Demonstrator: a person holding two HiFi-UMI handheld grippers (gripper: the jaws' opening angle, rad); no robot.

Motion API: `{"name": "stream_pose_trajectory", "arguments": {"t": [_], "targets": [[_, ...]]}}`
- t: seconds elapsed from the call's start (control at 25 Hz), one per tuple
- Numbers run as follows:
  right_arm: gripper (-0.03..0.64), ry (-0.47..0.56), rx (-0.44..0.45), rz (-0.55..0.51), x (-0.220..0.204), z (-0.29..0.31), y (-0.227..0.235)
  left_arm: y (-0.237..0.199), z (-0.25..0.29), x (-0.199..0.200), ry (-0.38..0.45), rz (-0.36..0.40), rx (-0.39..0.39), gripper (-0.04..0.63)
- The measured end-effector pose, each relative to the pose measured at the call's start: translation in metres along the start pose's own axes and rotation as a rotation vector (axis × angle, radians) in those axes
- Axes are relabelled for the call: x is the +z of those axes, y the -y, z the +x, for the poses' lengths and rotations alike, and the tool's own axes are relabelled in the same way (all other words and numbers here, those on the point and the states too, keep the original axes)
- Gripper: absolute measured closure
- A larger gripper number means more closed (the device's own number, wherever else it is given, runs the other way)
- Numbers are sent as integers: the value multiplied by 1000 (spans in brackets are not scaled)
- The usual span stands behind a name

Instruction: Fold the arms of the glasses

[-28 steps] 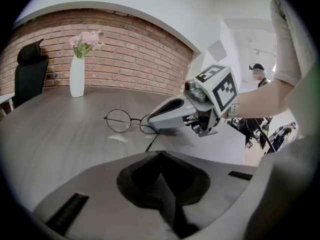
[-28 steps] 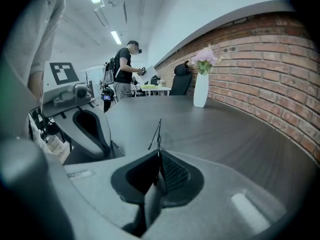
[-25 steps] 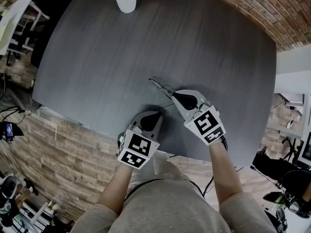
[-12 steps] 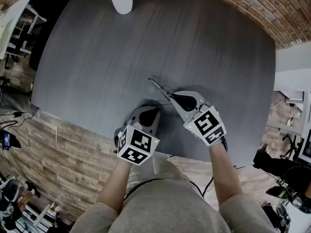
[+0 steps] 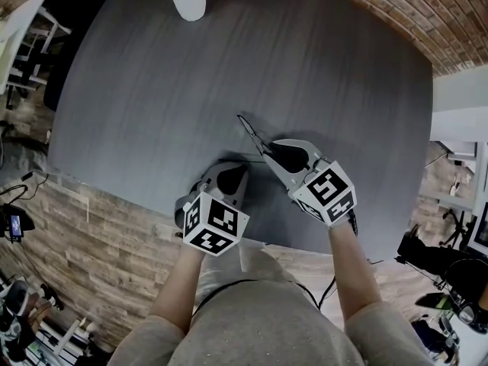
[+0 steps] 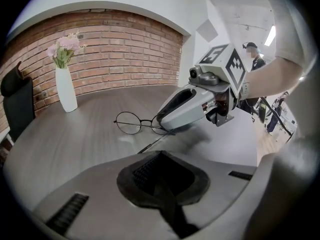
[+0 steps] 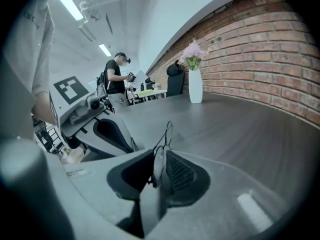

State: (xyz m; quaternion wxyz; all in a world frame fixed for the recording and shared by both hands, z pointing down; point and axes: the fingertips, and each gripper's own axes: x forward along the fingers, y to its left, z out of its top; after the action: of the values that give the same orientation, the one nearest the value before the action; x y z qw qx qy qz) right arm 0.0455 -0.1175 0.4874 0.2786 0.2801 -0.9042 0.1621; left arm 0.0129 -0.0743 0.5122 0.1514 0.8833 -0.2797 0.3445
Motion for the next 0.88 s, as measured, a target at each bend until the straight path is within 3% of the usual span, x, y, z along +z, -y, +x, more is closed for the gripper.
{"name": "stream_pose_trajectory", "arguments": {"t": [0.4,0.88], "targets": [[466,39,103,89,7,5,-10,-5,0,2,-1,19,7,597],[449,2,134,28,7,8,-17,-9,6,13,1,60,3,597]]}}
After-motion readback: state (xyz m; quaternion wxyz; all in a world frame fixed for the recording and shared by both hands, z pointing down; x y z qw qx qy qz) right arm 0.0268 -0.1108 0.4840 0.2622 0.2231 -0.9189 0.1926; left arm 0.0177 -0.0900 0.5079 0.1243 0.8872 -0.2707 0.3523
